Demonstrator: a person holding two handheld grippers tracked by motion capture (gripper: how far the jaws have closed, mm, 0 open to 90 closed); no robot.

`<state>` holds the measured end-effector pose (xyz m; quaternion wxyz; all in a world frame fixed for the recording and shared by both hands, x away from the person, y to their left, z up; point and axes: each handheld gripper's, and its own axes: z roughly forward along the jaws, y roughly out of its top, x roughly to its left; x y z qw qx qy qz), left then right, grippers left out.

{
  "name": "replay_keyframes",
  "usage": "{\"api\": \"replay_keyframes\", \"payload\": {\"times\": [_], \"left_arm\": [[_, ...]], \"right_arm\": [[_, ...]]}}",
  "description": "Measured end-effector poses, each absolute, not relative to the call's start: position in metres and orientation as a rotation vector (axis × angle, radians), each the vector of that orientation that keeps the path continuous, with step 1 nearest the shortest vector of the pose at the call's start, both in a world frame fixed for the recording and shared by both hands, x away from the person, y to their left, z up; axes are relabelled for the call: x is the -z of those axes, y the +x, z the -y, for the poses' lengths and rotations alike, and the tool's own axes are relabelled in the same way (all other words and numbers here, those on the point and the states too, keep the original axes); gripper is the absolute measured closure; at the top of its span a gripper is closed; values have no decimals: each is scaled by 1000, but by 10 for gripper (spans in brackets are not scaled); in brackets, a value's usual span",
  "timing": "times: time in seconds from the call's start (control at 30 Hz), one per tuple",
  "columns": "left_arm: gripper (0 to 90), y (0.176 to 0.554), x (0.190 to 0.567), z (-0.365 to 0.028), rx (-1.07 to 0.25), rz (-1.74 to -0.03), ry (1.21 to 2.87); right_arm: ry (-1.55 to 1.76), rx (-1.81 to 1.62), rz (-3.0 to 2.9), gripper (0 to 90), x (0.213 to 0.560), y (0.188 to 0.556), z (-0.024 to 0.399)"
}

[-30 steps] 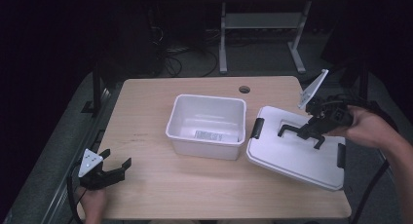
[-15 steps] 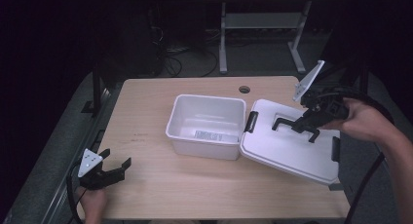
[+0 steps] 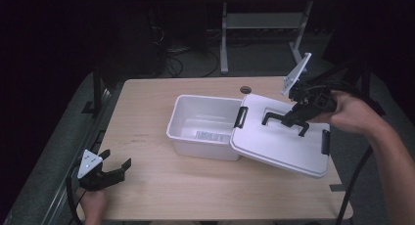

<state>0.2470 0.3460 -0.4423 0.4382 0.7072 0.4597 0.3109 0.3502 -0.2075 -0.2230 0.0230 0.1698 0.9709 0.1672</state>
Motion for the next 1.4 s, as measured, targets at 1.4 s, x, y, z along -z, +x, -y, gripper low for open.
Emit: {"api": "replay_keyframes", "payload": {"times": [1.4], "left_arm": [[137, 245, 442, -351, -776, -1149, 1741]], "right_arm": [[328, -515, -3048, 840, 216, 385, 116]]}}
